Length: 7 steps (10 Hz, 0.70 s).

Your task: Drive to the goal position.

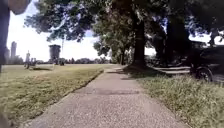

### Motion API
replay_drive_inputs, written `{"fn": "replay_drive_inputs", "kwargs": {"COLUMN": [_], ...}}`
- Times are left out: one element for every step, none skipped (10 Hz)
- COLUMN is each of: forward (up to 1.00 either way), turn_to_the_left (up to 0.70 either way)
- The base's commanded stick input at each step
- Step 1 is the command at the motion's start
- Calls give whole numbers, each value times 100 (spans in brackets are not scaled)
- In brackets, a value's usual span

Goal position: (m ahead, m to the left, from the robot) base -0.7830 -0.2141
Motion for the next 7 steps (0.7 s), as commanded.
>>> {"fn": "replay_drive_inputs", "kwargs": {"forward": [-7, -8, -12, -24, -50, -21, 0], "turn_to_the_left": [0, 0, 0, 0, 0, 0, 0]}}
